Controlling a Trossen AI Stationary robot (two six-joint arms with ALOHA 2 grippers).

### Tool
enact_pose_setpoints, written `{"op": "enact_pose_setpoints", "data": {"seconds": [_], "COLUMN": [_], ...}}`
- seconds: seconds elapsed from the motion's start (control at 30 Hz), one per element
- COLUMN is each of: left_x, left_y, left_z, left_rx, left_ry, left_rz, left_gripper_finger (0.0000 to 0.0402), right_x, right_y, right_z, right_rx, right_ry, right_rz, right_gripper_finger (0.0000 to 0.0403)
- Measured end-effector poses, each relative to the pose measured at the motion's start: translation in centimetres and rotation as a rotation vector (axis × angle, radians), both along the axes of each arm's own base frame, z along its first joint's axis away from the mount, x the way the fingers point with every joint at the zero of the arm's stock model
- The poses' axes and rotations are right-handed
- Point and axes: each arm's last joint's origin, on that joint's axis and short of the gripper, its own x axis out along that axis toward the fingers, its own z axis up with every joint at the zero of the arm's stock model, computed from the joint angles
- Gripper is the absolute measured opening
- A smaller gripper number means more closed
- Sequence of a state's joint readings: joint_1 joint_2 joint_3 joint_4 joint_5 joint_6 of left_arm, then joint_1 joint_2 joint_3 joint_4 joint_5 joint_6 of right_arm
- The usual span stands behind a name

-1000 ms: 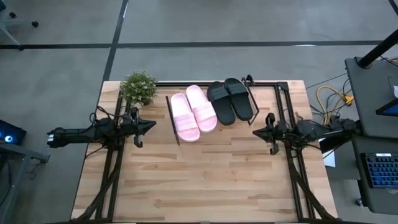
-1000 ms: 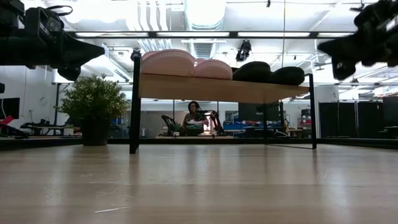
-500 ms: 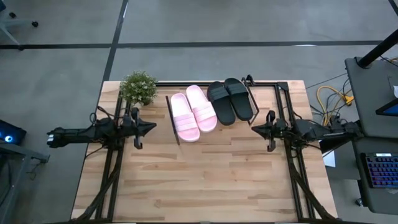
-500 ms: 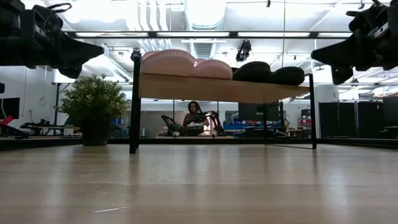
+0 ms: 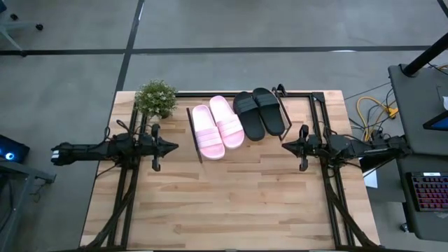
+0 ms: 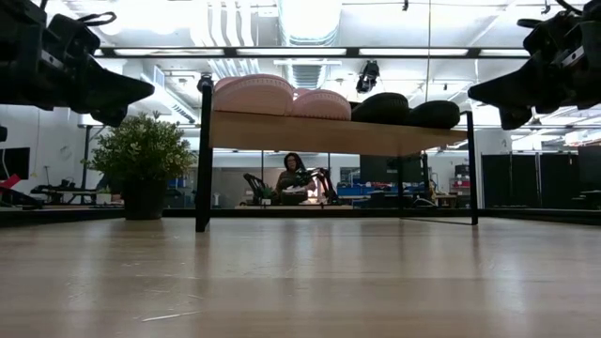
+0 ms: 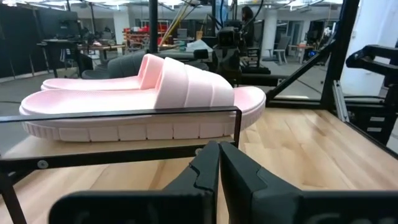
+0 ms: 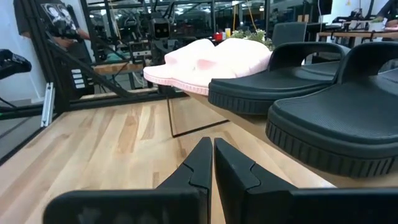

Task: Pick and place slides into the shelf
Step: Return to Home Position

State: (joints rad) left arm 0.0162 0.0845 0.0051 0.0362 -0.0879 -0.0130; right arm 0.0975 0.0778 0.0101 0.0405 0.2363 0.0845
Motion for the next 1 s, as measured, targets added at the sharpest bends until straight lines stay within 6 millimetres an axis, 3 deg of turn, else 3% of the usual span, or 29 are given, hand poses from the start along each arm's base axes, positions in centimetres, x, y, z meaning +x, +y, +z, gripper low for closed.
{"op": "enact_pose_setpoints", "data": {"seconds": [1.0], "left_x": [0.04], "left_y": [0.00], "left_z": [-0.05], "left_rx": [-0.006], "left_ry": [0.006], "left_rz": [-0.001], "left_gripper_finger": [0.0000], "right_x": [0.02], "right_y": [0.00], "right_z": [-0.03], "right_rx": [0.012], "right_ry": [0.002], "right_rz": [0.000], "right_gripper_finger": [0.0009]}}
